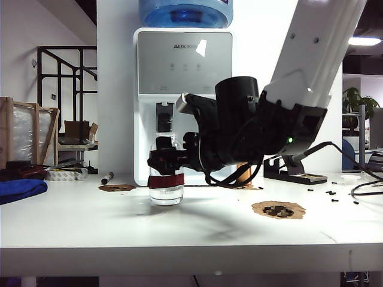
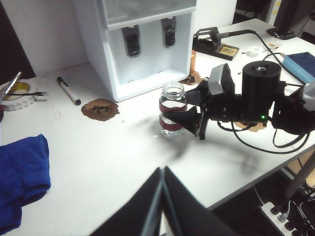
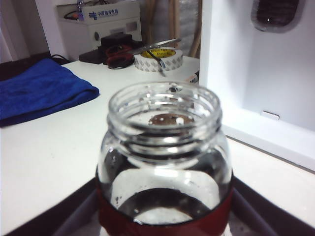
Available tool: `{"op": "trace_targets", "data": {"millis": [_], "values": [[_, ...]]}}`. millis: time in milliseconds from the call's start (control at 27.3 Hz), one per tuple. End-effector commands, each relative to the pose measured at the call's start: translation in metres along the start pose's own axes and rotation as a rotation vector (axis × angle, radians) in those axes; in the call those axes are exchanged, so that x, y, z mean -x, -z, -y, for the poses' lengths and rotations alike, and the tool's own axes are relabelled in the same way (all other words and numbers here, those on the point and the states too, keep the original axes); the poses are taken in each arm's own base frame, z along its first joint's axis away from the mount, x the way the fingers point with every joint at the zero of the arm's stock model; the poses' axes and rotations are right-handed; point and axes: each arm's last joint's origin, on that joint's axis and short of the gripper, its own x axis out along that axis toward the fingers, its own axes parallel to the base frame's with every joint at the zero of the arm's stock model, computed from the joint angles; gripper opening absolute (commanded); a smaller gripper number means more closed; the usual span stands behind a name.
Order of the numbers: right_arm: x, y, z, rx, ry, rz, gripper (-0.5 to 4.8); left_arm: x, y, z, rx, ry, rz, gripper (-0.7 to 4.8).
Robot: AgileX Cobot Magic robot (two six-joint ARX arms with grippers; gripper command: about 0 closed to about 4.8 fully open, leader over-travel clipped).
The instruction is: Pick up the water bottle with two loops of red belts, then reach the front water dispenser and gently press the gray-black baffle horizontally to get a little water.
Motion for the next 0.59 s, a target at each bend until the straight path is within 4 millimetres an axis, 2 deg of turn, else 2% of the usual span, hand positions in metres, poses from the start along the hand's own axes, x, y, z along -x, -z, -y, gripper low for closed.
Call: {"op": "trace_targets", "data": {"millis": [37,183,220,293,330,366,476,513,586], "values": [[-0.0022,0.0035,-0.0042,-0.013,-0.005,-0.009,-0.05,0.0013,-0.0029,-0.001,-0.003,-0.037,0.026,-0.04],[-0.0022,0.0015,-0.0044,-0.008,-0.006,0.009,0.14,0.0012,-0.0045,-0.0023,-0.005,-0.082,0.042,-0.05],[-0.0022,0.0004,-0.0044,-0.006,-0.006,0.021,0.43,0.0013,-0.0048,-0.0025,-0.005,-0.088,0.045,-0.05],[-0.0022,-0.0012,-0.0047,-0.004,-0.017,0.029,2.2,0.0013,-0.0052,-0.0027,-0.006,-0.094,0.048,-0.05],[-0.0022,-0.0011,-0.0047,-0.004,-0.017,0.028,2.74,0.0014,-0.0053,-0.003,-0.006,-0.105,0.049,-0.05],[-0.0022,-0.0006,-0.0047,-0.005,-0.017,0.023,2.9,0.0014,-0.0057,-0.0035,-0.007,-0.119,0.053,-0.05],[-0.0018,-0.0023,-0.0047,-0.004,-0.017,0.025,2.93,0.0016,-0.0082,-0.0047,-0.01,-0.157,0.076,-0.05],[-0.0016,-0.0033,-0.0046,-0.004,-0.016,0.026,3.08,0.0017,-0.0087,-0.0049,-0.01,-0.165,0.081,-0.05],[-0.0011,-0.0055,-0.0048,-0.005,-0.016,0.024,3.75,0.0019,-0.0101,-0.0057,-0.014,-0.192,0.095,-0.05]]}}
